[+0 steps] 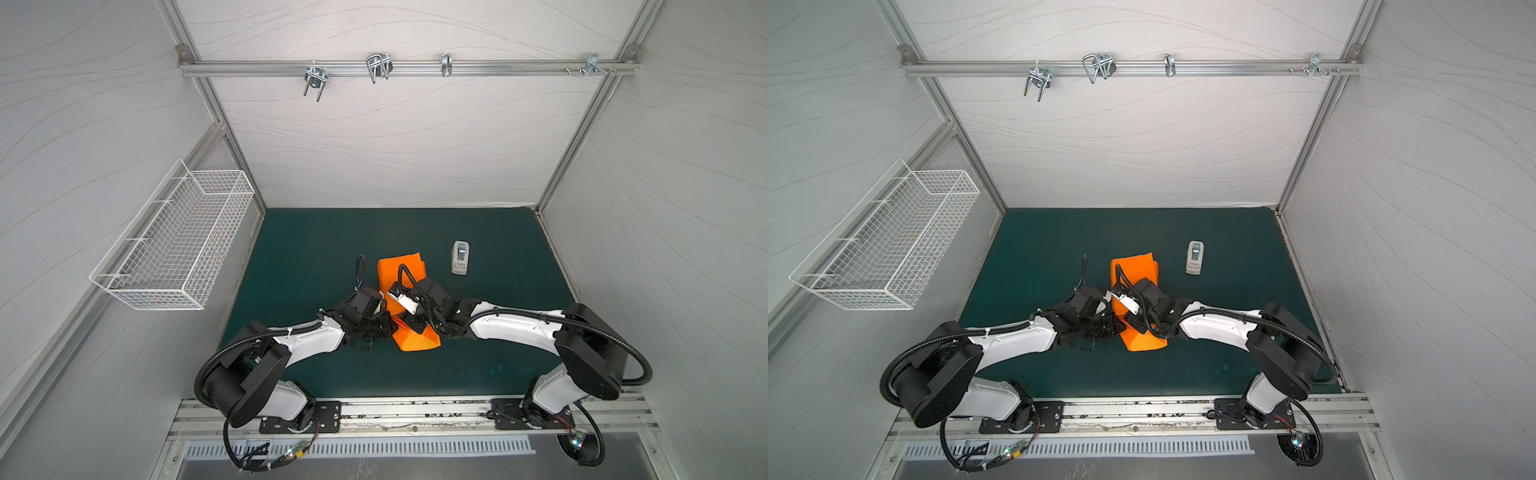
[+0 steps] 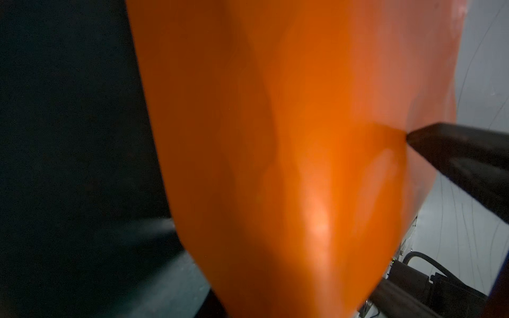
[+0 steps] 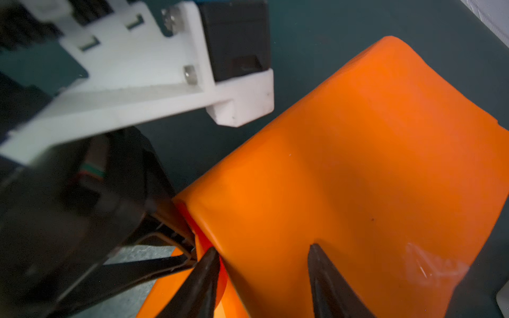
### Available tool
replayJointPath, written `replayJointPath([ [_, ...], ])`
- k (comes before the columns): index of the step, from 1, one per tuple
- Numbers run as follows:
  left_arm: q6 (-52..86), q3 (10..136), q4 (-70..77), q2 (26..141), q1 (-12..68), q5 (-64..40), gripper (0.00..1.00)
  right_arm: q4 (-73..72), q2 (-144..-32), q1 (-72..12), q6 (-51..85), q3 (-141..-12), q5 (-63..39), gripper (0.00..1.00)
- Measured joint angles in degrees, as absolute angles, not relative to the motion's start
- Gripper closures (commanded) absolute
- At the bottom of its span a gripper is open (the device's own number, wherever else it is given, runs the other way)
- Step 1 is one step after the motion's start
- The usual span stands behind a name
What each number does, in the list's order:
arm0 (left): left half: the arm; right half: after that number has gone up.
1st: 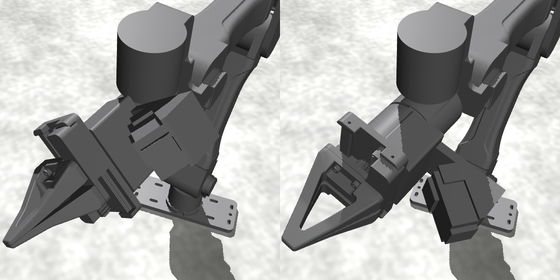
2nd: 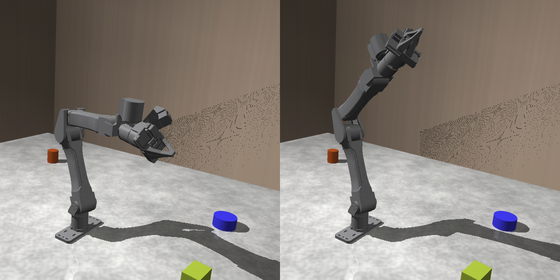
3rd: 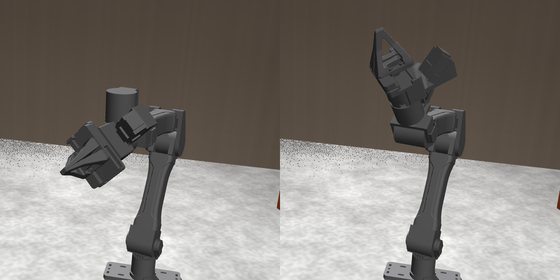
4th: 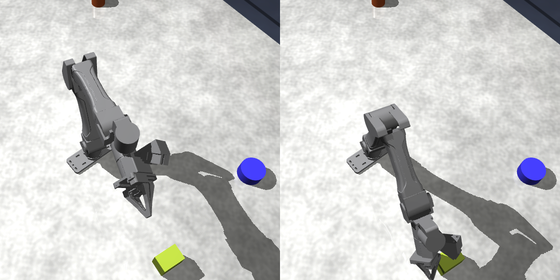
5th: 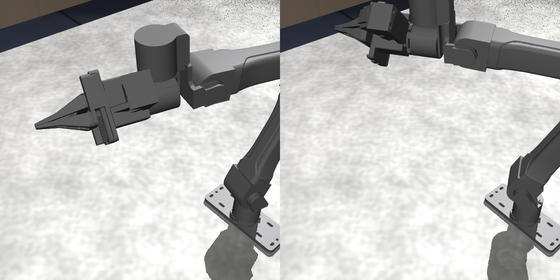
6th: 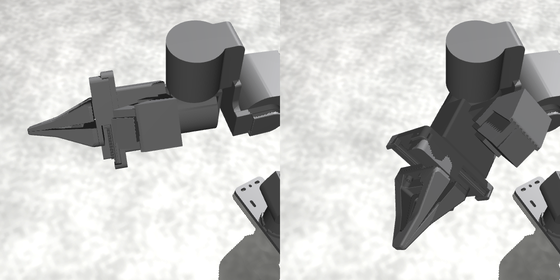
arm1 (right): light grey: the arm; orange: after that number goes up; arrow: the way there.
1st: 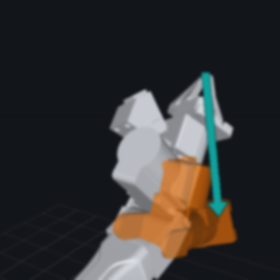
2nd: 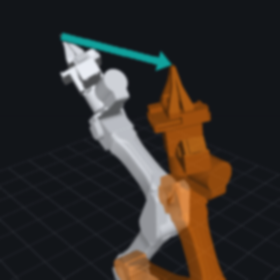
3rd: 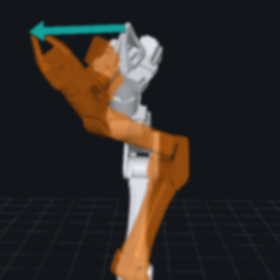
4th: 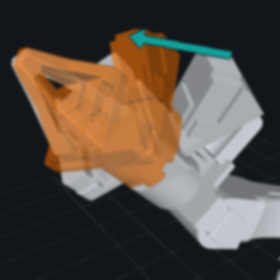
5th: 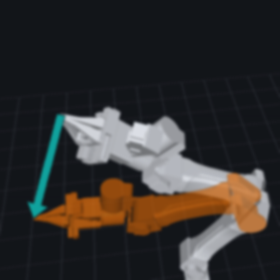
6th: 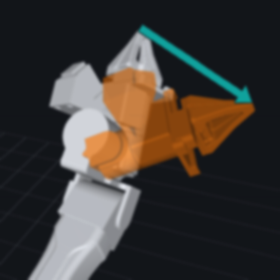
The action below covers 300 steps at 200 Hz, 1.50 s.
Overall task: Wrap a gift box in wrapping paper
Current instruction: Fold the wrapping paper for the gift box.
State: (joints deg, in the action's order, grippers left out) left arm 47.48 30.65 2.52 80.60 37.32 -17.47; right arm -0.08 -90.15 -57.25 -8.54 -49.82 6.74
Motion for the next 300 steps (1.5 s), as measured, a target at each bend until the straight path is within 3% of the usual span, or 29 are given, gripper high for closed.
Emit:
replayJointPath([
  [115, 52.38, 28.8, 5.96, 81.3, 39.9, -12.43, 0.79, 0.03, -90.0, -57.52, -7.27, -49.95, 6.57, 0.52],
  [165, 52.75, 28.8, 6.0, 81.49, 40.18, -11.77, 0.79, 1.61, -88.14, -57.8, -5.82, -49.3, 5.96, 0.34],
  [300, 52.73, 28.82, 6.07, 81.49, 40.32, -11.6, 0.79, -0.6, -82.08, -58.06, -13.63, -41.89, 8.95, 0.13],
])
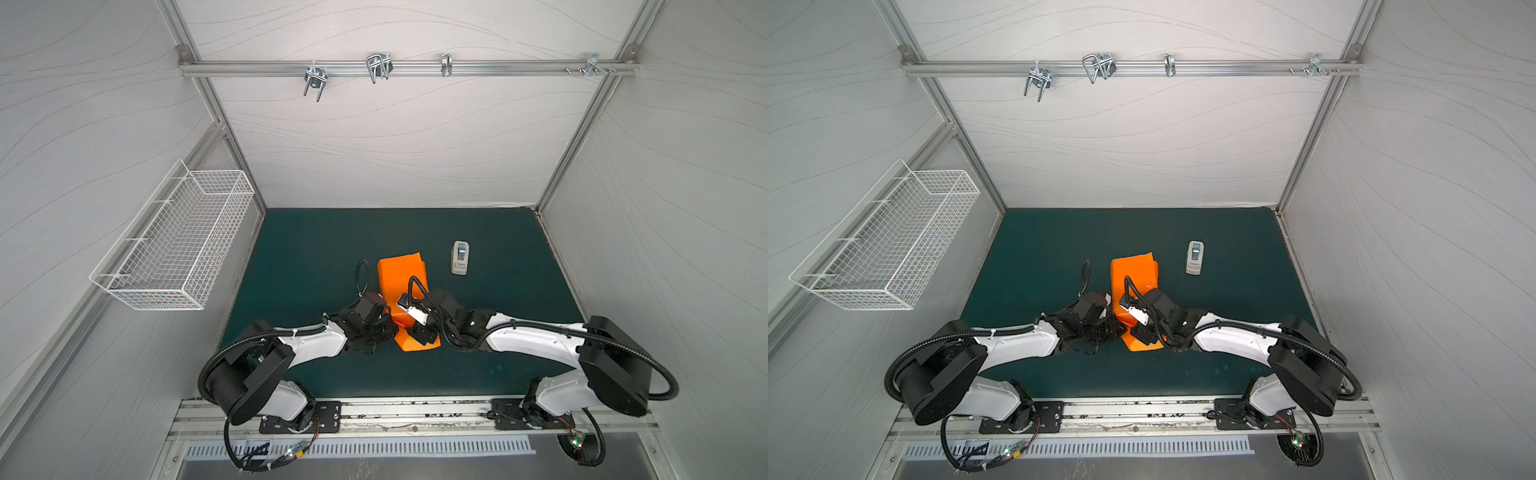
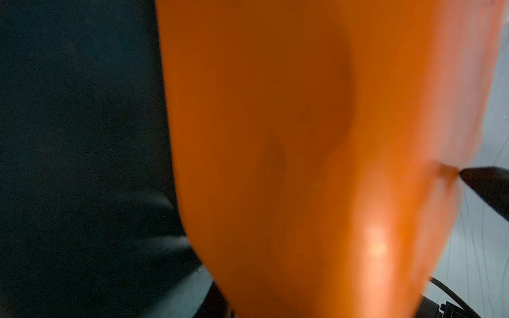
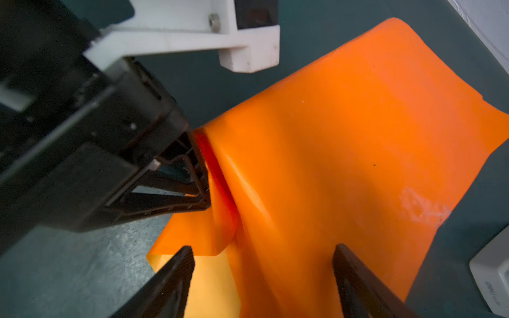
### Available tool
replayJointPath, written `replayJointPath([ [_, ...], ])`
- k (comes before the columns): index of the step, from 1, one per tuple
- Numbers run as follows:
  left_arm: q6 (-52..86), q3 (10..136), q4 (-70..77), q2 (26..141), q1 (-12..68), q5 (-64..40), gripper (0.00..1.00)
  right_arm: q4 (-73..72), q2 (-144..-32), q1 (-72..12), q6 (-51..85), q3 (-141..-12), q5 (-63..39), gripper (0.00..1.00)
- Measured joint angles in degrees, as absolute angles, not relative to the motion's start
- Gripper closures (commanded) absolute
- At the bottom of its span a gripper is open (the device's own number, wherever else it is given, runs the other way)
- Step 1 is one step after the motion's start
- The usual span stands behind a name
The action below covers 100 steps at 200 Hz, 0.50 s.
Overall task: Wrap a gift box in wrapping paper
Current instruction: Fold the wrapping paper for the gift box.
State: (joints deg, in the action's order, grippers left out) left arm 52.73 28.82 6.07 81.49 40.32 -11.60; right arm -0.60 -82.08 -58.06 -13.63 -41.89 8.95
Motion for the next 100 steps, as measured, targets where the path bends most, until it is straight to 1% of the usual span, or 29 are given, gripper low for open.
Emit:
replayJointPath([
  [25, 52.73, 28.82, 6.11, 81.49, 40.42, -11.6, 0.79, -1.78, -83.7, -58.52, -14.81, -42.37, 9.69, 0.11],
  [100, 52.73, 28.82, 6.13, 81.49, 40.45, -11.62, 0.79, -6.09, -86.65, -59.66, -16.4, -42.7, 12.67, 0.11],
])
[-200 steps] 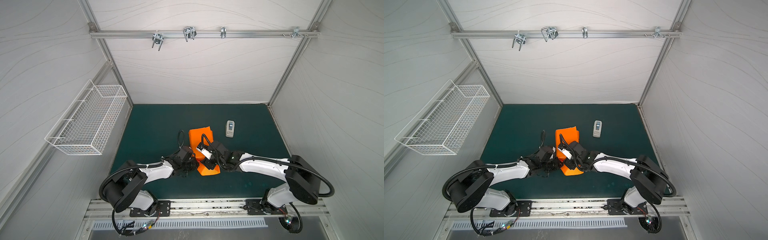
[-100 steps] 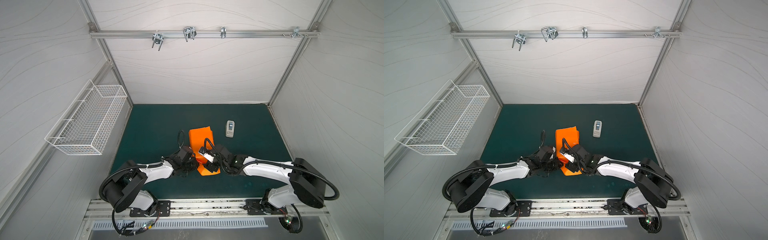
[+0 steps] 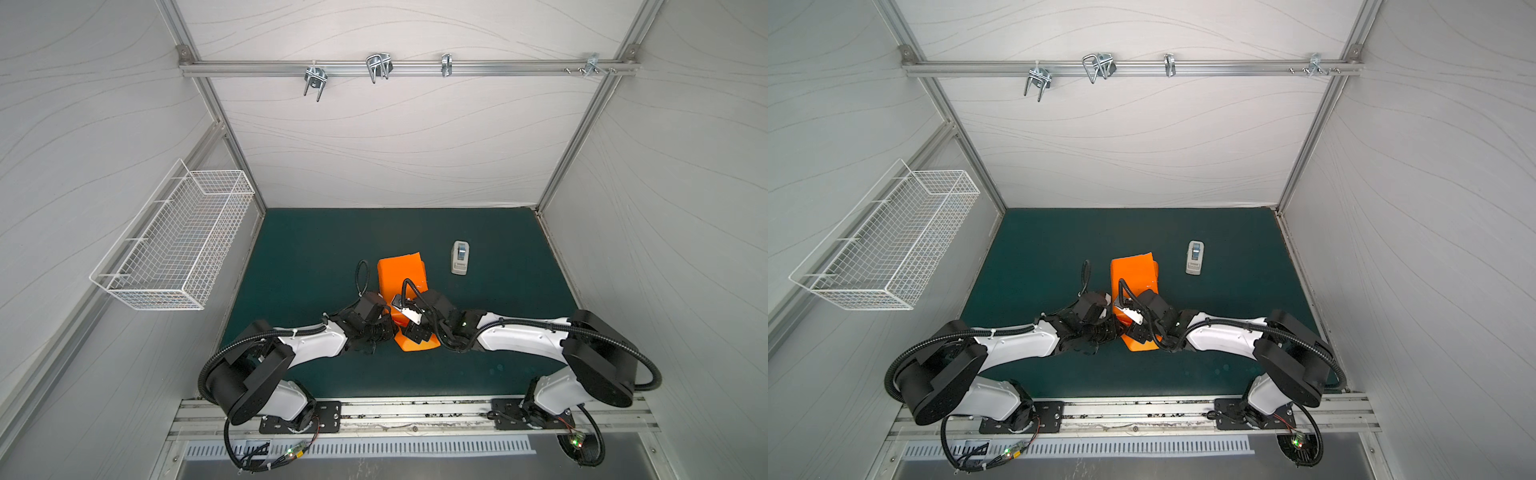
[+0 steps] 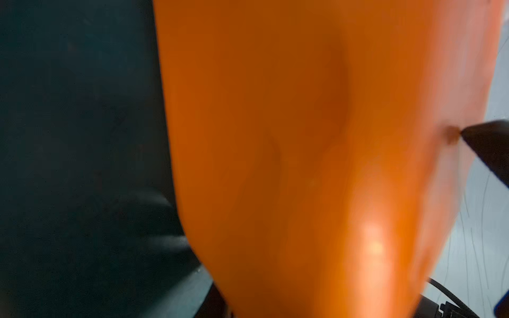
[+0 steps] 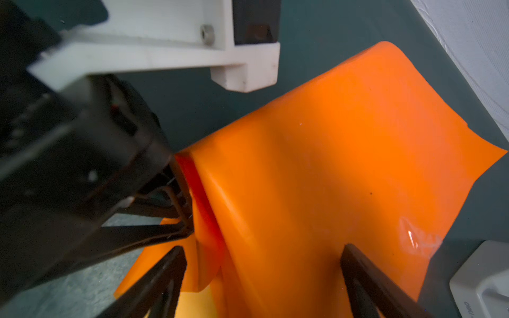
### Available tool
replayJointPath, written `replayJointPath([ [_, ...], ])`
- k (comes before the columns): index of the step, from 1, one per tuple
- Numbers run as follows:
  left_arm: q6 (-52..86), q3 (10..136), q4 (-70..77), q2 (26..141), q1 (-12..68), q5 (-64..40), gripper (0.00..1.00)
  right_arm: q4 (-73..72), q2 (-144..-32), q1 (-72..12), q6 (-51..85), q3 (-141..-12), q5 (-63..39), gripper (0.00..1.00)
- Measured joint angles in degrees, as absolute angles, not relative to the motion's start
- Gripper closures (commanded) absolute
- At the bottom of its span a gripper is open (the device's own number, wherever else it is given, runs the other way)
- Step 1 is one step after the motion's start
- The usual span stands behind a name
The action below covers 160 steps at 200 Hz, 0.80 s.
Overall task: Wrap a gift box in wrapping paper
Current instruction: Fold the wrapping paper for the gift box.
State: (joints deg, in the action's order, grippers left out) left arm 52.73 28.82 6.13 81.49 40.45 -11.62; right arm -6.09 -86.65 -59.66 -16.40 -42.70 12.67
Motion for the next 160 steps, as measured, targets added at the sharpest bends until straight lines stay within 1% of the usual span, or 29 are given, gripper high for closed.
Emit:
replayJointPath([
  [70, 52.73, 28.82, 6.13, 81.41, 40.45, -12.43, 0.79, -9.87, -88.82, -59.92, -16.53, -42.68, 14.48, 0.13],
  [103, 52.58, 28.88, 5.87, 79.72, 40.45, -12.82, 0.77, -11.25, -89.56, -59.92, -16.53, -42.65, 15.46, 0.14],
  [160, 49.5, 30.44, -3.16, 72.49, 40.47, -13.39, 0.74, -12.05, -89.95, -59.92, -16.43, -42.63, 16.12, 0.17],
])
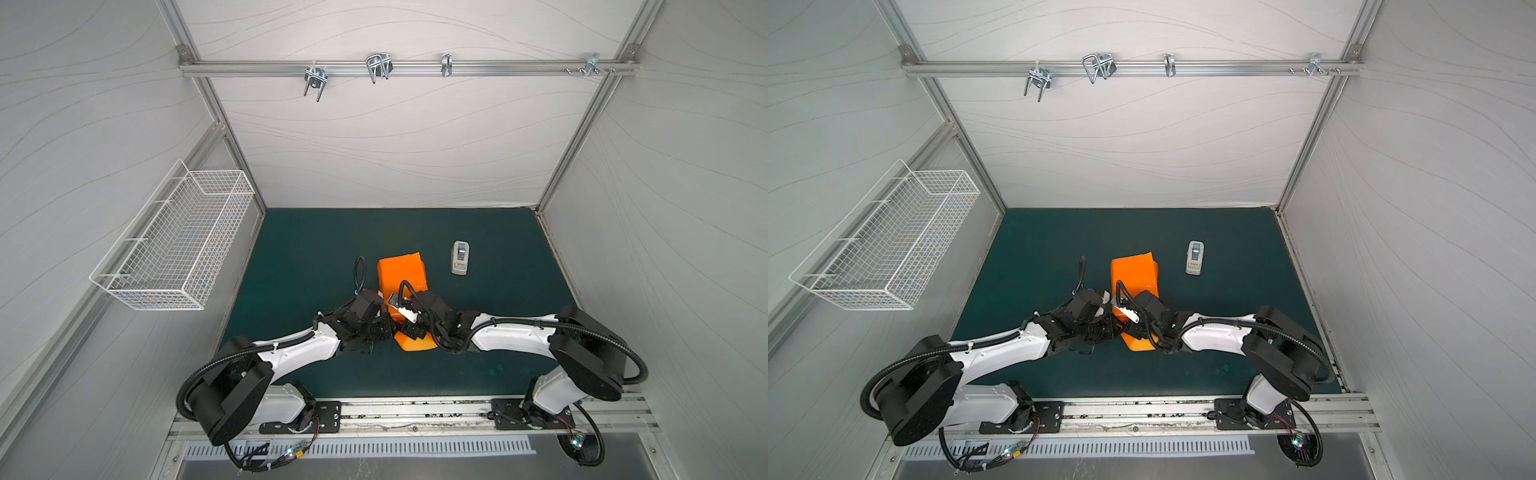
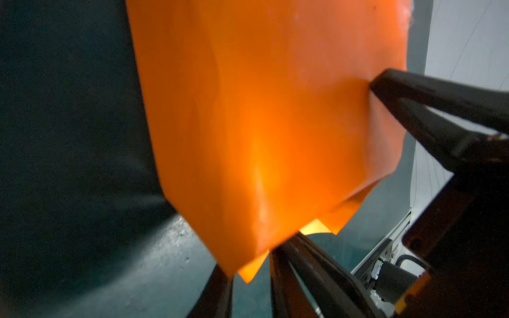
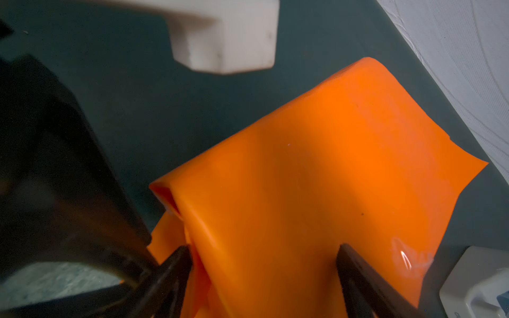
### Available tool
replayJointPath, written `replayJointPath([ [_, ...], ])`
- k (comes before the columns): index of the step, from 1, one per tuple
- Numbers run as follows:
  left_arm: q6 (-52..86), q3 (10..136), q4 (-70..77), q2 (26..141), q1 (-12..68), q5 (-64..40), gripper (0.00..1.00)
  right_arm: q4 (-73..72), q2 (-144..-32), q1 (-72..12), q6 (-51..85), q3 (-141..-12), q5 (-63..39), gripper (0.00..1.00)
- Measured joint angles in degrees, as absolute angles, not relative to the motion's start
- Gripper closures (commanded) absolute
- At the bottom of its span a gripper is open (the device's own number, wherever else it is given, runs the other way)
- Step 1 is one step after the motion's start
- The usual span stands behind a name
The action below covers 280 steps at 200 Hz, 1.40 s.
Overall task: Wrap a gift box in wrapping paper
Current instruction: Fold the wrapping paper for the gift box.
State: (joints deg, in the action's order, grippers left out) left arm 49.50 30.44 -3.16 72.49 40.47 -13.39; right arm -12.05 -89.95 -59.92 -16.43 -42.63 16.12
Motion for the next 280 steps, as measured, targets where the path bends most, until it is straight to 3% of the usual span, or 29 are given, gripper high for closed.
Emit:
replayJointPath([
  [74, 38.3, 35.99, -22.92, 62.28, 40.45, -1.04, 0.57, -12.64, -90.0, -59.92, -16.32, -42.33, 16.23, 0.18],
  [86, 36.84, 35.99, -23.11, 63.77, 40.47, -0.38, 0.59, -12.67, -90.0, -59.92, -16.29, -42.3, 16.21, 0.18],
  [133, 34.04, 36.53, -19.9, 73.58, 40.45, -3.09, 0.85, -12.67, -89.93, -59.92, -15.9, -42.3, 15.88, 0.18],
  [165, 40.07, 31.51, -9.47, 72.97, 40.45, -8.32, 0.94, -12.69, -89.91, -59.99, -15.81, -42.3, 15.66, 0.18],
  [280, 54.94, 24.23, 12.49, 79.42, 41.08, -12.69, 0.98, -13.04, -89.91, -60.1, -14.85, -42.19, 15.64, 0.19],
])
